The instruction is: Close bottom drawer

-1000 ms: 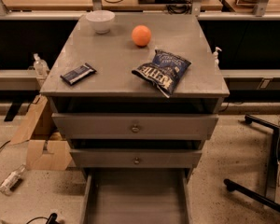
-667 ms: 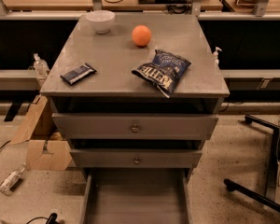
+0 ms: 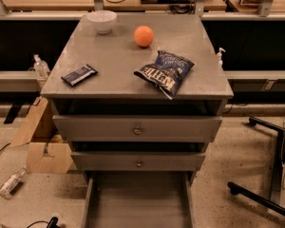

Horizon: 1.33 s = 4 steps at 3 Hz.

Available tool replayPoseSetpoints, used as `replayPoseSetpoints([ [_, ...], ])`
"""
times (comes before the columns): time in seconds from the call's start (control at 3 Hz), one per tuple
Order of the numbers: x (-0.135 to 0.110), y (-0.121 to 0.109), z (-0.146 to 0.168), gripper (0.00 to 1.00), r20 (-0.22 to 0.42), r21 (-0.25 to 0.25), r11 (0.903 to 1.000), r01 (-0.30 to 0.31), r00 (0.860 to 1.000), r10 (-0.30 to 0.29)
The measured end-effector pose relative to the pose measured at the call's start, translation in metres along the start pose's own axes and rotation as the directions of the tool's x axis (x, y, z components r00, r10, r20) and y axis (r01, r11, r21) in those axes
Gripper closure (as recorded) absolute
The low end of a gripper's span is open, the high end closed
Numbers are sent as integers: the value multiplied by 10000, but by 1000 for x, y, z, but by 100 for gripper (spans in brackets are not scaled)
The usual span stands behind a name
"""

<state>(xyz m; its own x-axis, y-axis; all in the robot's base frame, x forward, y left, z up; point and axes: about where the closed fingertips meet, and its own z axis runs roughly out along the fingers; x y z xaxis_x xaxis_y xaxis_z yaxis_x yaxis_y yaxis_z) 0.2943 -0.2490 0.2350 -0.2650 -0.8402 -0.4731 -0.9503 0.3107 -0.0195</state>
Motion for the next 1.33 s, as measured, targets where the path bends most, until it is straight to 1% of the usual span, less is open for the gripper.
replayPoseSetpoints([
  [0.33,-10,3,-38,27,-282,320,9993,174,9995,-165],
  [0.67,-11,16,-41,49,-118,330,9990,290,9995,-286],
  [1.0,-6,20,-9,73,256,457,9969,635,9976,-647],
  [1.33,0,26,43,95,1103,391,9942,1002,9884,-1040],
])
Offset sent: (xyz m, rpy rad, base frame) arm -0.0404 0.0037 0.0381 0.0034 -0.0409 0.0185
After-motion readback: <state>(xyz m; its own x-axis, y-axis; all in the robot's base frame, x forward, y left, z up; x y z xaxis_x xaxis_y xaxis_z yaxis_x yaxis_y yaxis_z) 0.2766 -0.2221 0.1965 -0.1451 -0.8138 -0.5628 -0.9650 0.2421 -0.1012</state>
